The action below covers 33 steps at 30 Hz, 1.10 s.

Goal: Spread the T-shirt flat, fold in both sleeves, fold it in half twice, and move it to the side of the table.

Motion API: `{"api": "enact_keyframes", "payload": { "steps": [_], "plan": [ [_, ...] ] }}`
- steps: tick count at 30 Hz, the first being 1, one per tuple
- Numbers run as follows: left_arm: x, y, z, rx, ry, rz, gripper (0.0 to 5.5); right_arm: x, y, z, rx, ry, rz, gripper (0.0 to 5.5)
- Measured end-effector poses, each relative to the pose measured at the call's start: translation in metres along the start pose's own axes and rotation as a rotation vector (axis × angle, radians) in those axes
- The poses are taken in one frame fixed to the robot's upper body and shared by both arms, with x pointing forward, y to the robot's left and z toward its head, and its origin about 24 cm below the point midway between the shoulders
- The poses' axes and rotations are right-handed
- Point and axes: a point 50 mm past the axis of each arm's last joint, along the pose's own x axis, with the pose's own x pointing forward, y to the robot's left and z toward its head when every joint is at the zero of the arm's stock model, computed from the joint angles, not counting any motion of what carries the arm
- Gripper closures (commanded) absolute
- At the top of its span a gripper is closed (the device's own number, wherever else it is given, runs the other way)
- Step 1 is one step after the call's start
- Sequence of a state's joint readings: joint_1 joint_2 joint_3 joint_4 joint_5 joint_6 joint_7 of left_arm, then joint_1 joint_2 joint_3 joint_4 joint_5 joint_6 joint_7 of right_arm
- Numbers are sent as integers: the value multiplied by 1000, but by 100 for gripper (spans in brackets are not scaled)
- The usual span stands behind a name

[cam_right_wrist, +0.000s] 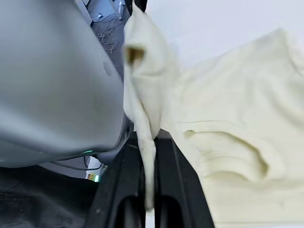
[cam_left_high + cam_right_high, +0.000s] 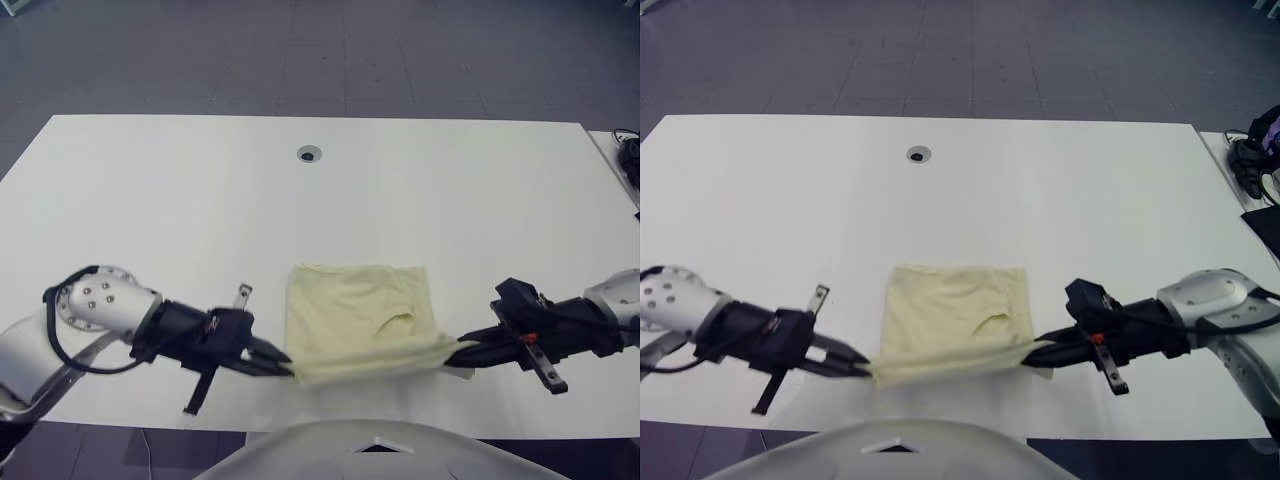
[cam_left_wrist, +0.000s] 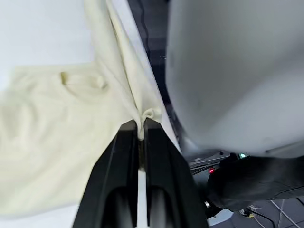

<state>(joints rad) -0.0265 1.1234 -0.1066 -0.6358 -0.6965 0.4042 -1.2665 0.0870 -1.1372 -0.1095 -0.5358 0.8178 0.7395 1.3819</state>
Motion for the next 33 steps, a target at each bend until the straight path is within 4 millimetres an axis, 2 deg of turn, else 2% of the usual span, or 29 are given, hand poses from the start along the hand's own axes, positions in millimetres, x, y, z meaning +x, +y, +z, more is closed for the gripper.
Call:
{"api": "enact_keyframes", "payload": {
  "steps": [4,9,12,19,20,24,27,33],
  "plan": [
    [0,47,-3,-10,-49,52,550,-1,-30,-1,29,-19,-43,547],
    [4,88,-13,-66,-45,49,550,4,-68,0,104,-93,-24,547],
    [7,100,-30,-148,-16,28,550,6,-89,-4,160,-91,-18,547],
    [12,118,-55,-235,-6,34,550,9,-115,-22,273,-94,-32,547],
    [15,123,-58,-237,-10,49,514,11,-118,-25,295,-100,-36,515],
    [21,138,-64,-227,-35,142,451,15,-132,-32,334,-140,-127,456],
    [18,145,-68,-215,-42,229,393,9,-138,-28,332,-198,-219,400],
    [15,158,-87,-113,38,493,288,-6,-152,-26,286,-247,-514,300]
  ]
}}
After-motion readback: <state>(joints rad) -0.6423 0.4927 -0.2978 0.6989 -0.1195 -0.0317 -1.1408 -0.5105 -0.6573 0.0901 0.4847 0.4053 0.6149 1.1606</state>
